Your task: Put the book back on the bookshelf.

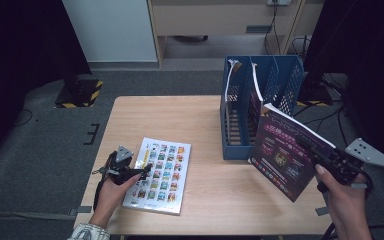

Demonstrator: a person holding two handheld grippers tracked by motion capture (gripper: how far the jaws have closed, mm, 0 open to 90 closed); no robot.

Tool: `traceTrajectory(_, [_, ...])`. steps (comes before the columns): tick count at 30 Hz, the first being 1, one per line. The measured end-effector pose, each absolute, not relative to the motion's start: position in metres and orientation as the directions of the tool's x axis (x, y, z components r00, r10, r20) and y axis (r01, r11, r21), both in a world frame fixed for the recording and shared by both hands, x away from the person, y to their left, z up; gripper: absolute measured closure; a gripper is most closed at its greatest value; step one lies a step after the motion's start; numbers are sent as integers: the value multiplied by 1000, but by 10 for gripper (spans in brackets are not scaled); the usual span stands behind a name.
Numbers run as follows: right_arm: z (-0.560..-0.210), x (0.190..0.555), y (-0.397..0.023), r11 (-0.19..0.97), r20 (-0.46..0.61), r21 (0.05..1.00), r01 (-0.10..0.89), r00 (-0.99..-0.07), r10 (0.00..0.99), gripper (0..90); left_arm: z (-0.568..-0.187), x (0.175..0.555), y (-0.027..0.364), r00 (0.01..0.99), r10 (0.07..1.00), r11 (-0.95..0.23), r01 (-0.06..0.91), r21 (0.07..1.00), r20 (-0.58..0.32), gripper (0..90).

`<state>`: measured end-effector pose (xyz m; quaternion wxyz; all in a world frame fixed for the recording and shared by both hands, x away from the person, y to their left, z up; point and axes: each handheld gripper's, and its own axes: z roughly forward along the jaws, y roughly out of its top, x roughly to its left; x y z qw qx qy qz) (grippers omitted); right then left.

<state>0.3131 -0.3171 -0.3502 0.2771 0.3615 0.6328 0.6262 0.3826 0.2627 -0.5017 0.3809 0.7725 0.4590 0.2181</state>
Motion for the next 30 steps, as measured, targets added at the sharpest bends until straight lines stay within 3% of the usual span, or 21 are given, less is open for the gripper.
traceTrajectory(30, [-294,323,-329,-49,98,993,103,-553,827,839,-503,383,261,486,874,-292,543,787,-11,50])
